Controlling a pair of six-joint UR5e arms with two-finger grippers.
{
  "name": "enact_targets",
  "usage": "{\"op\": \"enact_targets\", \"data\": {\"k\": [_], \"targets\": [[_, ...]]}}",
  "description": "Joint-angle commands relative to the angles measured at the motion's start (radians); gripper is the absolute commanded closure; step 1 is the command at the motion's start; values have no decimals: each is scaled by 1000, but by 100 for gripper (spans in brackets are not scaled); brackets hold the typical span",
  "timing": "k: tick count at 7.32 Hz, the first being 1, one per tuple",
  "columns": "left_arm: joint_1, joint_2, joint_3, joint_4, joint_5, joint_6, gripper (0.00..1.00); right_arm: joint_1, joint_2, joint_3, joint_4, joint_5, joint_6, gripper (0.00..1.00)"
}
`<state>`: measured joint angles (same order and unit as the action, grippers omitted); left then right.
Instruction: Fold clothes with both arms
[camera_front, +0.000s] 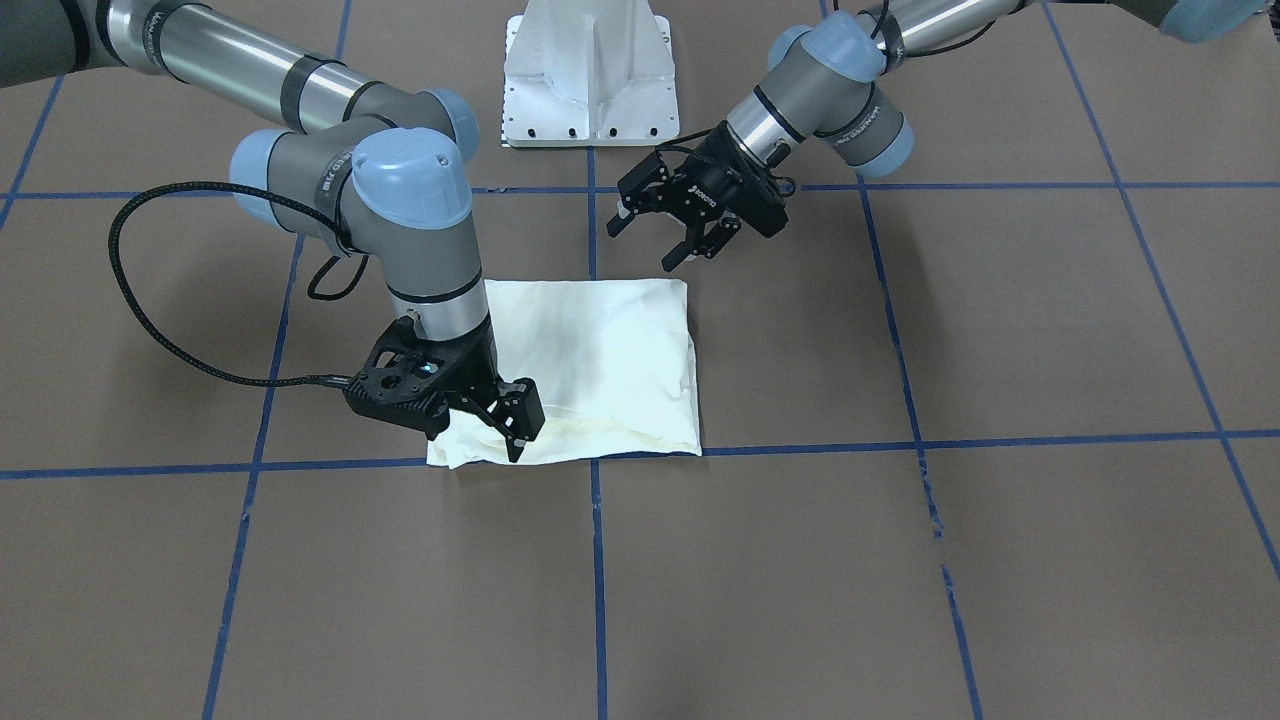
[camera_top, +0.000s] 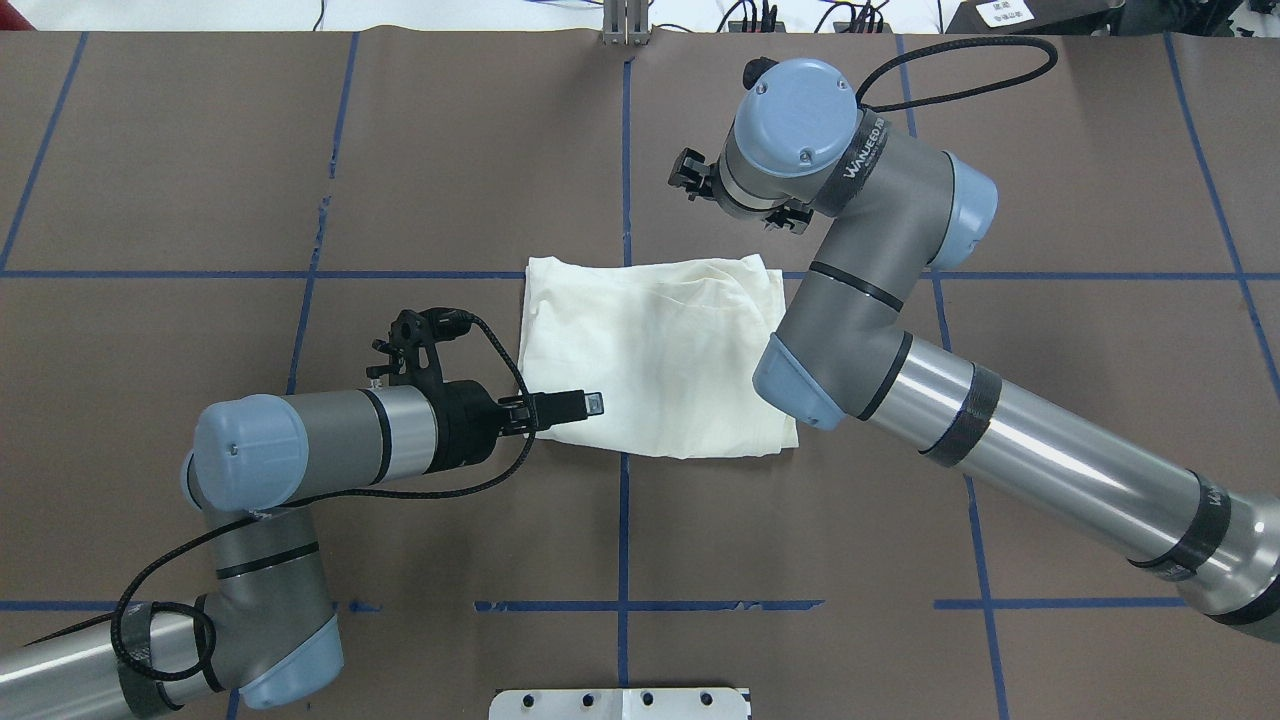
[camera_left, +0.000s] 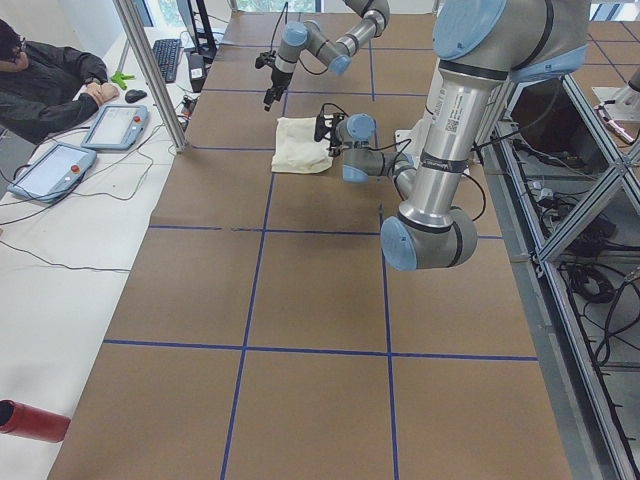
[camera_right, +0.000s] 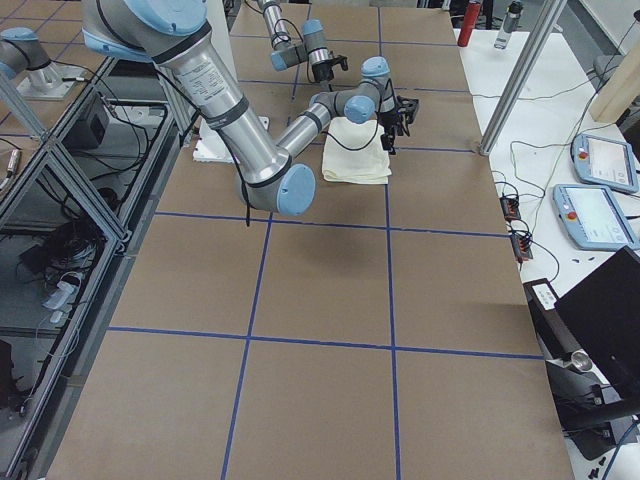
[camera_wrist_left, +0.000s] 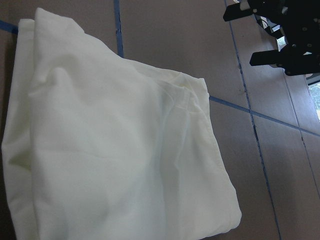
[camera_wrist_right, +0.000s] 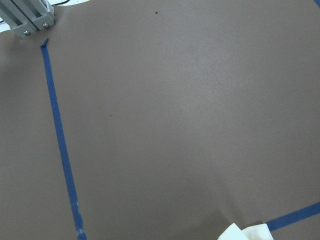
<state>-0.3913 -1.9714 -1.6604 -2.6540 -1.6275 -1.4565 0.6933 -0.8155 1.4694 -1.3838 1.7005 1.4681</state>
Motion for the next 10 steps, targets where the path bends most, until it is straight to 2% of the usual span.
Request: {"op": "enact_targets", "data": {"k": [1, 4, 6, 9, 10], "targets": [[3, -4, 68, -6, 3, 2, 1, 0, 1, 0, 0, 1, 0, 0], [5, -26, 120, -9, 3, 2, 1, 2, -1, 0, 0, 1, -8, 0], [5, -35, 152, -9, 35, 4, 1, 3, -1, 0, 0, 1, -8, 0], [-1, -35, 128, -6, 26, 11, 1, 5, 1, 0, 0, 4, -8, 0], [-4, -27, 76, 8, 25, 11, 1, 14, -1, 0, -1, 30, -9, 0]]}}
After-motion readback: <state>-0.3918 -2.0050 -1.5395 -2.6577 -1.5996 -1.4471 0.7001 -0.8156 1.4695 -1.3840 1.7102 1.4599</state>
